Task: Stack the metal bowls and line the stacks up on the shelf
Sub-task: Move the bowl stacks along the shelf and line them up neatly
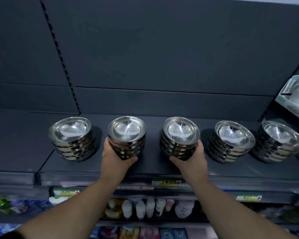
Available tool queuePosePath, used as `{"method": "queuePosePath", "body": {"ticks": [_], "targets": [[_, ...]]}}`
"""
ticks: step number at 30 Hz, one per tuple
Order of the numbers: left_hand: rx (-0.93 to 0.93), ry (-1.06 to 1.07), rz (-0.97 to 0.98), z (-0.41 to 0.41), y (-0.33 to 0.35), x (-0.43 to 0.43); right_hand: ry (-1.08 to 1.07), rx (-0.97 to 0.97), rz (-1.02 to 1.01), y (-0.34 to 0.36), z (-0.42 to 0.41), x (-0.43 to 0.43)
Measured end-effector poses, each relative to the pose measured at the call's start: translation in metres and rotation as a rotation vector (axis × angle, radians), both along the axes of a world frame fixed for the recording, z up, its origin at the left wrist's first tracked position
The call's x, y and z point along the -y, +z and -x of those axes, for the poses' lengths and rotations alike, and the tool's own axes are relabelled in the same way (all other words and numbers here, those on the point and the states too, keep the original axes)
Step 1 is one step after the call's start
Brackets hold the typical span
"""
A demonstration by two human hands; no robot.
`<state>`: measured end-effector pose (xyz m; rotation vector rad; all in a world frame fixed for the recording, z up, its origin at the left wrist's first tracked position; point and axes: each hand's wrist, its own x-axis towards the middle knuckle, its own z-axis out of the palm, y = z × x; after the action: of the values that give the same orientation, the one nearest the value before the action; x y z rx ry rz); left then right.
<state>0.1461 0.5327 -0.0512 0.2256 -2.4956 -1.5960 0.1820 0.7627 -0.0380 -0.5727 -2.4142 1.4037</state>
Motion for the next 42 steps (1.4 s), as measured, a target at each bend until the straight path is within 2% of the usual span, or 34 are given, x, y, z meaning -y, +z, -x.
{"method": "queuePosePath", "body": {"ticks": [4, 10, 13, 16, 20, 23, 26, 30, 42], "targets": [[-0.009, -0.024, 0.007, 0.004, -0.002, 0.006, -0.035, 0.081, 0.007, 0.000, -0.004, 0.006], [0.122, -0.085, 0.058, -0.009, 0.002, 0.022, -0.131, 0.109, -0.074, -0.006, -0.031, 0.032], [0.134, -0.126, 0.121, -0.024, 0.002, 0.046, -0.071, 0.095, -0.164, -0.011, -0.041, 0.058], [0.093, -0.123, 0.175, -0.041, -0.002, 0.082, 0.009, 0.070, -0.147, -0.011, -0.040, 0.091], [-0.042, 0.047, 0.122, -0.053, 0.001, 0.131, 0.091, 0.086, -0.062, -0.001, -0.027, 0.129], [-0.109, 0.158, 0.055, -0.041, 0.012, 0.155, 0.072, 0.069, 0.002, 0.006, -0.014, 0.149], [-0.018, 0.053, -0.030, -0.016, 0.017, 0.166, 0.054, 0.033, 0.055, 0.010, -0.003, 0.162], [-0.004, -0.045, -0.087, 0.003, 0.009, 0.171, 0.042, -0.023, 0.089, 0.013, 0.004, 0.174], [-0.076, -0.132, -0.111, 0.013, 0.004, 0.175, 0.028, -0.080, 0.016, 0.011, 0.016, 0.182]]}}
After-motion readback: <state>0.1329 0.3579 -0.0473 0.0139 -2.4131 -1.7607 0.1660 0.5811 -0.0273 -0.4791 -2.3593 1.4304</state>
